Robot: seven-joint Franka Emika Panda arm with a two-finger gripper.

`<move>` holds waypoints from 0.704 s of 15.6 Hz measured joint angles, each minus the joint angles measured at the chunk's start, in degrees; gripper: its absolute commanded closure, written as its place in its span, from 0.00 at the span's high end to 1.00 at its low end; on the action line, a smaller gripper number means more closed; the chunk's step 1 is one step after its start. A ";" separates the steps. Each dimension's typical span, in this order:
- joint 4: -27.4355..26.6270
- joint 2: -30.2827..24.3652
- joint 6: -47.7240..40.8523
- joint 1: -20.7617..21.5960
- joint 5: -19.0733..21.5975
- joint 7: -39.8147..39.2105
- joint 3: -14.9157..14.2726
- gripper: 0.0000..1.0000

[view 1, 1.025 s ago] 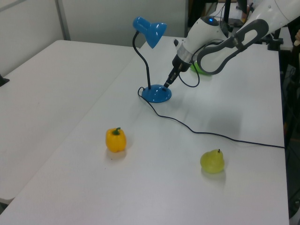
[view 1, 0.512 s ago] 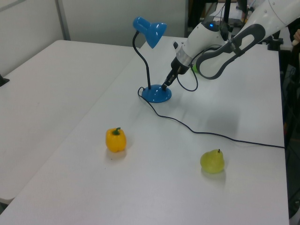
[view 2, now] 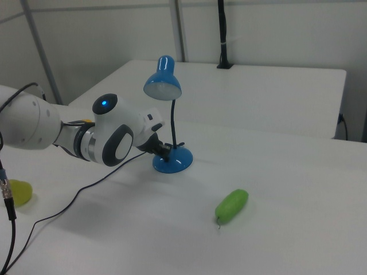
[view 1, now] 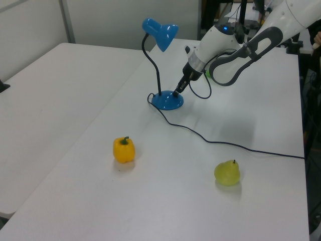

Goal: Turn on desk lamp
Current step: 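Press the switch on the lamp base with the gripper fingers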

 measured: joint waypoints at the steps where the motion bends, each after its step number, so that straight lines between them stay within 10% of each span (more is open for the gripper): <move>1: 0.00 0.03 0.00 0.00 0.00 0.00 0.00 0.00; 11: 0.72 0.19 0.00 -0.50 0.00 0.00 -0.08 0.00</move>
